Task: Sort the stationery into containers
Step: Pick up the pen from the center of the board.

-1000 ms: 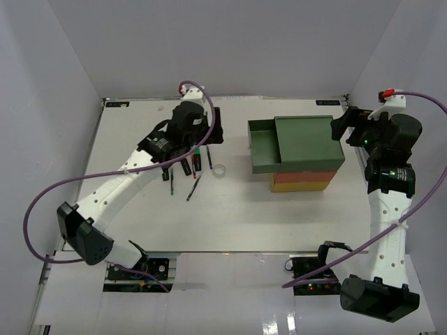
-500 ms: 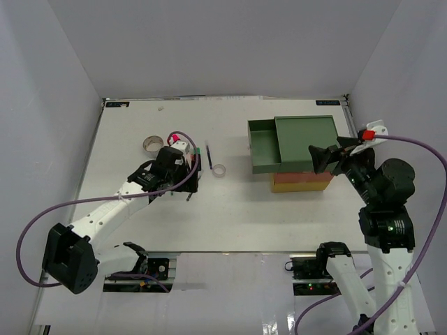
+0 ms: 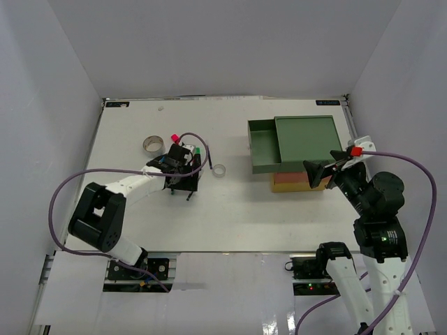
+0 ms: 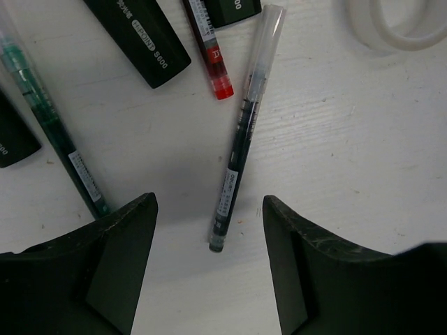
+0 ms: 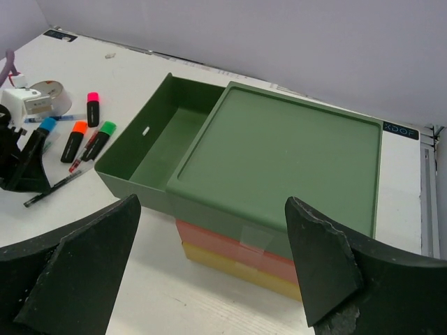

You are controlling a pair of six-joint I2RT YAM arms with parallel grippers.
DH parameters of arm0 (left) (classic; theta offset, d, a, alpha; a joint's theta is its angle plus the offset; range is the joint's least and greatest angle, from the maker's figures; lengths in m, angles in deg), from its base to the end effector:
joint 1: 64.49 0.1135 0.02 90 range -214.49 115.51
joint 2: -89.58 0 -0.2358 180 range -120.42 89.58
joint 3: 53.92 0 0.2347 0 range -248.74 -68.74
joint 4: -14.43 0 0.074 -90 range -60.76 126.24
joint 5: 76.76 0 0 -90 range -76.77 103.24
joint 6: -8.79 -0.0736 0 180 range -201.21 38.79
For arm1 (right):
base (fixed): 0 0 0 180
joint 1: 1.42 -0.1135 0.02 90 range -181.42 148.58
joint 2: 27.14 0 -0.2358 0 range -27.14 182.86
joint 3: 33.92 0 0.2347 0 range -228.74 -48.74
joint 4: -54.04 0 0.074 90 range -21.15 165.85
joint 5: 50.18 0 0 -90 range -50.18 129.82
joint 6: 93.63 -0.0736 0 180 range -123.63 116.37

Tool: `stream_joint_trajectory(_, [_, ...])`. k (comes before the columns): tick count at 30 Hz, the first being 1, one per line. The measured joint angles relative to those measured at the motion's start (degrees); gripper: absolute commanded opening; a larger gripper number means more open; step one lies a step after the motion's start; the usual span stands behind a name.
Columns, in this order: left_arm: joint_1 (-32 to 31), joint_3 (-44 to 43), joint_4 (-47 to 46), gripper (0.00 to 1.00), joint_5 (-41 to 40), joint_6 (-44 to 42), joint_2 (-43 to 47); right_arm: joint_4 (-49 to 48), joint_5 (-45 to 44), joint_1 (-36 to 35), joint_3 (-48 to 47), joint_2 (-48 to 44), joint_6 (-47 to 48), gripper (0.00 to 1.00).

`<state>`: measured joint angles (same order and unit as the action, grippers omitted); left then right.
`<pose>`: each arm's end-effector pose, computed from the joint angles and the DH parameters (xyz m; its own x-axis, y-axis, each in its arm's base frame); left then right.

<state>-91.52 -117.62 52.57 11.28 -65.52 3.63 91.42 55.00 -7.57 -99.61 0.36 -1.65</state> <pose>0.2626 -0.1311 0.1316 -0.8643 0.1376 -0.4837 0.2133 0.9713 -0.1050 0.1375 0.0342 0.3695 0.0266 -0.0307 -0.9992 -0.3630 0.9310 -0.0382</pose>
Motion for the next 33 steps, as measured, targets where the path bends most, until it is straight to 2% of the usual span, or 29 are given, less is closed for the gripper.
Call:
stream_joint_trajectory(6, [0.00, -2.08, -1.25, 0.64, 0.20, -0.17, -4.68, -0.04, -0.04, -0.48, 1.29, -1.36, 0.00, 0.90])
stream_joint_trajectory(15, [-2.62, -2.23, -1.53, 0.56, 0.63, 1.36, -6.23, -0.35, -0.17, -0.98, 3.17, -2.25, -0.02, 0.90])
stream_joint_trajectory(20, [-4.92, -2.38, -1.70, 0.43, -1.11, 2.29, -6.75, -0.37, -0.31, -1.11, 3.56, -3.19, -0.04, 0.90])
stream_joint_trajectory(22, [-5.38, -2.38, -1.51, 0.32, -1.86, 2.60, -6.75, -0.39, -0.50, -1.11, 3.76, -3.50, -0.04, 0.90])
stream_joint_trajectory(25, [-5.79, -2.38, -1.05, 0.22, -2.43, 3.02, -6.75, -0.37, -0.74, -1.11, 3.85, -3.67, -0.04, 0.90])
stream_joint_trajectory(33, [-8.55, -2.38, 1.40, 0.11, -2.32, 4.33, -5.55, -0.35, -1.38, -1.16, 3.85, -3.96, -0.07, 0.90])
